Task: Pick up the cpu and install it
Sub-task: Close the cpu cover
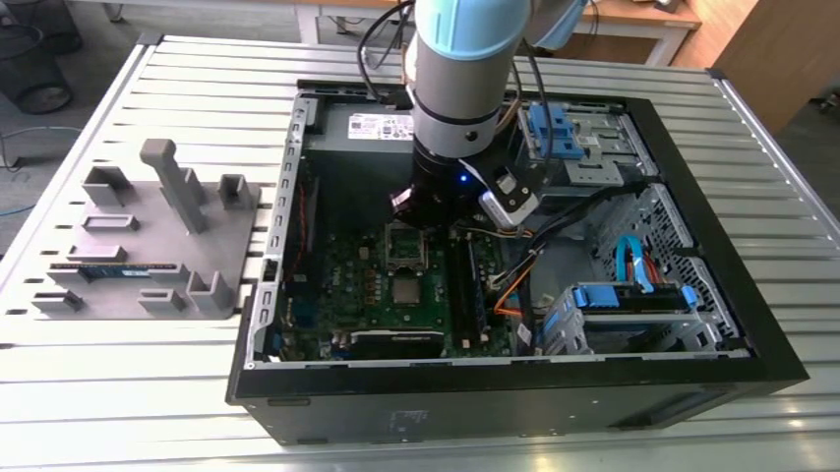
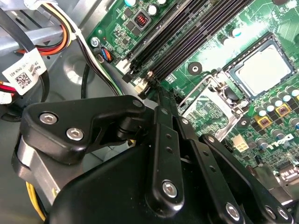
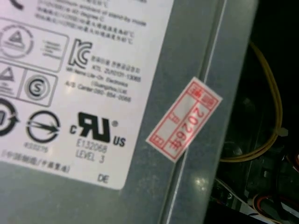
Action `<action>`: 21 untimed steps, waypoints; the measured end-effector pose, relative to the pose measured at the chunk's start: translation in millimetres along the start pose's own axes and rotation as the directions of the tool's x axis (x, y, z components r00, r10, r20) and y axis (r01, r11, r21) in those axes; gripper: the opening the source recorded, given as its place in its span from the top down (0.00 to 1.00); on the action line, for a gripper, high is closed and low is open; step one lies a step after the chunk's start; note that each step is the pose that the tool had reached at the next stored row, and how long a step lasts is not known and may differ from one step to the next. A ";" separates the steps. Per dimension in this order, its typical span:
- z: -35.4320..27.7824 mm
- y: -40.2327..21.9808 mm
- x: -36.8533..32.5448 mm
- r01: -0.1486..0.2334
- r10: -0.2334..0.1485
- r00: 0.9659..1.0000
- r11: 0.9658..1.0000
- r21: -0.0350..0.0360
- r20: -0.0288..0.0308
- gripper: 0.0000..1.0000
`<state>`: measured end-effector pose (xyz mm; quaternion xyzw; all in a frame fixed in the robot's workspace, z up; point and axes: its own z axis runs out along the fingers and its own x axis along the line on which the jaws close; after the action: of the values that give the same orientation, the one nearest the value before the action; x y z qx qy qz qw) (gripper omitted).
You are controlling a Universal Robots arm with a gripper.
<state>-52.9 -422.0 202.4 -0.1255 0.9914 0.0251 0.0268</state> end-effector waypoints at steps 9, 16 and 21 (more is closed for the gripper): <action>-4.2 -0.7 0.0 0.000 0.000 1.000 1.000 -0.006 0.002 0.89; -4.9 -1.4 0.2 -0.001 0.001 1.000 1.000 -0.006 0.002 0.89; -4.8 -1.4 0.1 0.047 -0.047 0.999 0.999 -0.009 0.000 0.89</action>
<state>-52.8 -423.7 207.1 -0.1490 0.9881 0.0290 0.0265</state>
